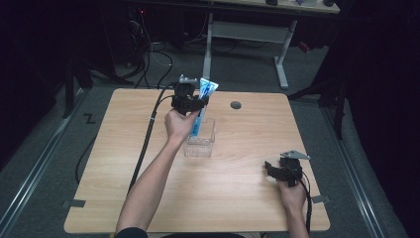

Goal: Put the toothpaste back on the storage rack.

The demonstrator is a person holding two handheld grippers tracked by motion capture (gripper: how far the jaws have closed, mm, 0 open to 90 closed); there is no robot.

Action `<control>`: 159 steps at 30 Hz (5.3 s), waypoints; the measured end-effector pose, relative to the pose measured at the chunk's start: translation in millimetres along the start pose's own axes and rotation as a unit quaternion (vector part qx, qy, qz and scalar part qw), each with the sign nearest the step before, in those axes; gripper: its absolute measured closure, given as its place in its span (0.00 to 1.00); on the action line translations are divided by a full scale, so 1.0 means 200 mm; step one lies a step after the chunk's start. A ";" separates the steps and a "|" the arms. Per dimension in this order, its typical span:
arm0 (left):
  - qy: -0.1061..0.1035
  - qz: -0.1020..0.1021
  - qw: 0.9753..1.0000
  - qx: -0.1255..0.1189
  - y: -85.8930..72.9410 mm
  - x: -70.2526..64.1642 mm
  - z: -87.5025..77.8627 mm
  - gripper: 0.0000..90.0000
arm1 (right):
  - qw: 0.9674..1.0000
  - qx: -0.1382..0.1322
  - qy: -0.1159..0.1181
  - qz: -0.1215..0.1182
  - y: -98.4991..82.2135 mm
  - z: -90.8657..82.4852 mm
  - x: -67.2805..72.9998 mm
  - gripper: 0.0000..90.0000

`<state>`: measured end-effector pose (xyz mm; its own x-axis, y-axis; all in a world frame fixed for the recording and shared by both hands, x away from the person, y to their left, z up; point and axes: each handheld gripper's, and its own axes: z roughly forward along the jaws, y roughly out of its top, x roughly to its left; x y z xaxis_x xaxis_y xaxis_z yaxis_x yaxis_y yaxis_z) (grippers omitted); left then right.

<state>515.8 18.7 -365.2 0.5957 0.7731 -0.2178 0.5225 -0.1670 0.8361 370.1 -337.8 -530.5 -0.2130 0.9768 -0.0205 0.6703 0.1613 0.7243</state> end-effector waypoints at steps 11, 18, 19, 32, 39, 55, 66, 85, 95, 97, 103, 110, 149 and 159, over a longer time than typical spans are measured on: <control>0.006 0.003 1.000 0.006 -0.02 0.03 0.05 0.79 | 1.000 -0.001 0.001 0.000 0.00 0.00 0.00 0.35; 0.007 0.005 1.000 0.009 -0.03 0.04 0.08 0.79 | 1.000 -0.001 0.001 -0.001 0.00 0.00 0.00 0.35; 0.008 0.005 1.000 0.010 -0.03 0.04 0.08 0.79 | 1.000 -0.001 0.001 0.000 0.00 0.00 0.00 0.35; 0.008 0.008 1.000 0.019 -0.08 0.05 0.07 0.79 | 1.000 -0.001 0.001 -0.001 0.00 0.00 0.00 0.35; 0.012 0.004 1.000 0.026 -0.11 0.06 0.06 0.79 | 1.000 -0.001 0.001 -0.001 0.00 0.00 0.00 0.35; 0.022 0.003 0.999 0.032 -0.18 0.05 0.01 0.79 | 1.000 -0.001 0.001 -0.001 0.00 0.00 0.00 0.35; 0.030 -0.009 0.999 0.032 -0.23 0.07 -0.02 0.78 | 1.000 -0.001 0.001 -0.001 0.00 0.00 0.00 0.35; 0.036 -0.030 0.998 0.034 -0.31 0.10 -0.05 0.78 | 1.000 -0.001 0.002 -0.001 0.00 0.00 0.00 0.35; 0.042 -0.028 0.998 0.036 -0.32 0.11 -0.07 0.77 | 1.000 -0.001 0.001 -0.001 0.00 0.00 0.00 0.35; 0.042 -0.028 0.998 0.036 -0.32 0.11 -0.07 0.77 | 1.000 -0.001 0.002 -0.001 0.00 0.00 0.00 0.35; 0.045 -0.036 0.998 0.029 -0.34 0.13 -0.08 0.76 | 1.000 -0.001 0.002 -0.001 0.00 0.00 0.00 0.35; 0.046 -0.041 0.998 0.029 -0.34 0.15 -0.09 0.74 | 1.000 -0.001 0.001 -0.001 0.00 0.00 0.00 0.35; 0.071 0.002 0.997 -0.026 -0.32 0.13 -0.31 0.49 | 1.000 -0.001 0.001 -0.001 0.00 0.00 0.00 0.35; 0.082 -0.001 0.996 -0.032 -0.33 0.15 -0.37 0.49 | 1.000 -0.001 0.001 -0.002 0.00 0.00 0.00 0.35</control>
<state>454.5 98.3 -390.7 0.4840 0.8642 -0.1375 0.4801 -0.1309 0.8674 370.1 -337.6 -530.7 -0.2170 0.9760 -0.0208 0.6683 0.1640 0.7255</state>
